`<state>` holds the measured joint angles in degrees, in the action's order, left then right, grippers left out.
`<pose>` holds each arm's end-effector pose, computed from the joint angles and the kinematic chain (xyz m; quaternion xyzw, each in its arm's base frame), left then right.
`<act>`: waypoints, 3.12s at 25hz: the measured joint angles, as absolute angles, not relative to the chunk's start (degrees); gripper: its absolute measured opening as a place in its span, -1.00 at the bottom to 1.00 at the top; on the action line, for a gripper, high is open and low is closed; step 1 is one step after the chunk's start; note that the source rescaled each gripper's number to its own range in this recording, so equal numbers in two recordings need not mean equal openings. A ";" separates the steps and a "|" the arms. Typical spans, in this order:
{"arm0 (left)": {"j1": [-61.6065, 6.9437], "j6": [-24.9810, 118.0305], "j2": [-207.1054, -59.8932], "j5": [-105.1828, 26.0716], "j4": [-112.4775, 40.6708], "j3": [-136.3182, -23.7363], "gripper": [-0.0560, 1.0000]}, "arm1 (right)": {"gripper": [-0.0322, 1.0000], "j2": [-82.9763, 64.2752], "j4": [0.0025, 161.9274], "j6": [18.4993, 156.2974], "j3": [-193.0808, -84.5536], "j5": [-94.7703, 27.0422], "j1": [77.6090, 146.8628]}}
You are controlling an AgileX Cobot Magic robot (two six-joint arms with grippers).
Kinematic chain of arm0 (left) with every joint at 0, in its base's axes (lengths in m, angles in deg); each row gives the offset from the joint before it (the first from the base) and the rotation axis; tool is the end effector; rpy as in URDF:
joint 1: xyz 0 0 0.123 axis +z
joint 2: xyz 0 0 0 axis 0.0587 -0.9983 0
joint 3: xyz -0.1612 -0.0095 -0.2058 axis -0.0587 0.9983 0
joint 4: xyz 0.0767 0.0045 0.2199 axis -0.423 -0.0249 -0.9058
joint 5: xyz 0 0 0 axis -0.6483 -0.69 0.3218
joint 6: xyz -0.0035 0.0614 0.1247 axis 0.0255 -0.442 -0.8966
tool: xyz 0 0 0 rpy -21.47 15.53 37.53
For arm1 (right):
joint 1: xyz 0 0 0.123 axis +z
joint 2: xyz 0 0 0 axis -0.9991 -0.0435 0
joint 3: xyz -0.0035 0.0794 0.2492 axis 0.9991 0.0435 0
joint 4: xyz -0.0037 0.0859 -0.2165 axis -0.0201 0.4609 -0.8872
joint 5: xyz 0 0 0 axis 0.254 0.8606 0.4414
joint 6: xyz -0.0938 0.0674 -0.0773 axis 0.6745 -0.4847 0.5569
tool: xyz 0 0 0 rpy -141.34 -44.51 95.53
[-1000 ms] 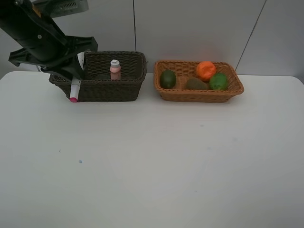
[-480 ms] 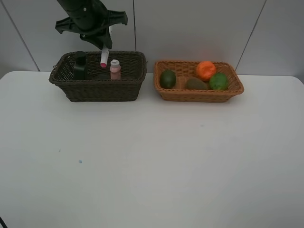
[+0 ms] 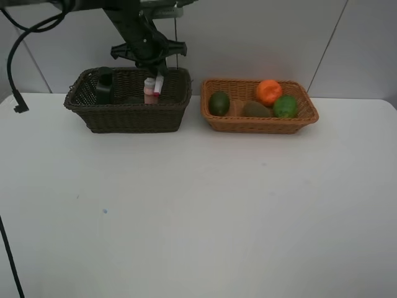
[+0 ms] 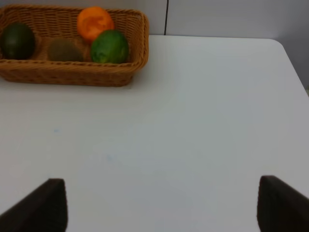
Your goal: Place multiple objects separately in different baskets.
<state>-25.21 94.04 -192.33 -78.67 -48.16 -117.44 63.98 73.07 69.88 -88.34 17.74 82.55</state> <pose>0.4798 -0.1946 0.1617 0.0642 0.9460 -0.1054 0.2997 0.0427 -0.0036 0.2518 -0.0029 0.8477 -0.0477 0.5284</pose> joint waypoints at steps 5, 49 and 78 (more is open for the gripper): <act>-25.21 93.71 -195.05 -76.94 -46.26 -117.61 -0.84 | 0.99 63.98 73.07 69.88 -88.34 17.74 82.55; -25.21 91.85 -194.94 -79.91 -47.97 -117.79 1.00 | 0.99 63.98 73.07 69.88 -88.34 17.74 82.55; -34.52 98.41 -138.39 -104.54 -60.15 -97.34 1.00 | 0.99 63.98 73.07 69.88 -88.34 17.74 82.55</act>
<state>-34.52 98.41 -138.39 -104.54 -60.15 -97.34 63.98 73.07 69.88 -88.34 17.74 82.55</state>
